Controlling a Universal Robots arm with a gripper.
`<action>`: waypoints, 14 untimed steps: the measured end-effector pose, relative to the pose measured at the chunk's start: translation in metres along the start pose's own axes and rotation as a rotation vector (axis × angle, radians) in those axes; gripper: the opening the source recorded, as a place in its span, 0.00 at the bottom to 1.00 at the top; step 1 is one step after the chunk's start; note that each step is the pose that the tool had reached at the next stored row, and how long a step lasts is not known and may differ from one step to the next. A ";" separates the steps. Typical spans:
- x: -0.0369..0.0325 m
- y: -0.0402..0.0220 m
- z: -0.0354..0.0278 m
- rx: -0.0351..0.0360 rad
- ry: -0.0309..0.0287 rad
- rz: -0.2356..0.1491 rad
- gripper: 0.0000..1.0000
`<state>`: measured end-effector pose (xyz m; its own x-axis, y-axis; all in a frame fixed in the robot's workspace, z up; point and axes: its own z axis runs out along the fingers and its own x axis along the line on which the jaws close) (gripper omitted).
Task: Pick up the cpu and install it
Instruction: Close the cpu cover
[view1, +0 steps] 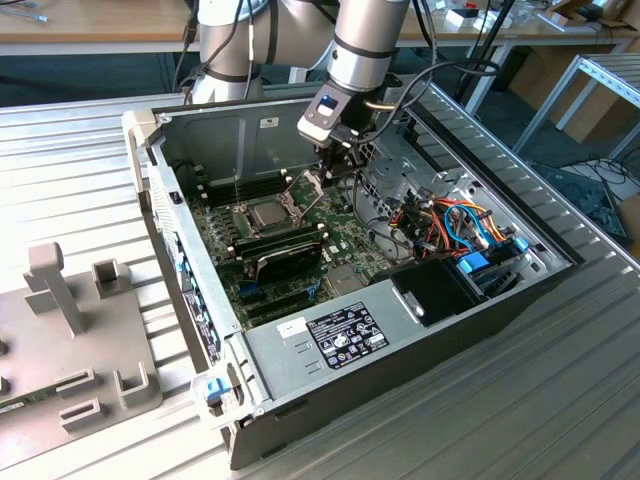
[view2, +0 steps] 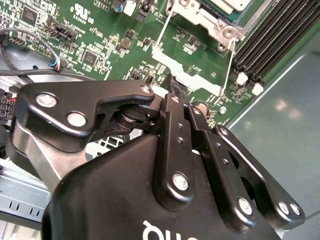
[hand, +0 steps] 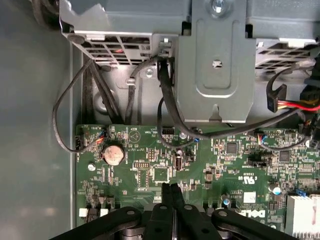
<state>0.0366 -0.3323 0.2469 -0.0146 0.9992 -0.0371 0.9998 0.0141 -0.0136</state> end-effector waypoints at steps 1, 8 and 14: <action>0.0000 -0.0016 0.0000 -0.0013 0.0000 0.000 0.11; 0.0003 -0.0193 0.0003 -0.0163 -0.0001 0.001 0.11; 0.0006 -0.0367 0.0006 -0.0326 -0.0001 0.001 0.11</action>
<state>-0.0001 -0.3323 0.2468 -0.0132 0.9992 -0.0372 0.9997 0.0140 0.0190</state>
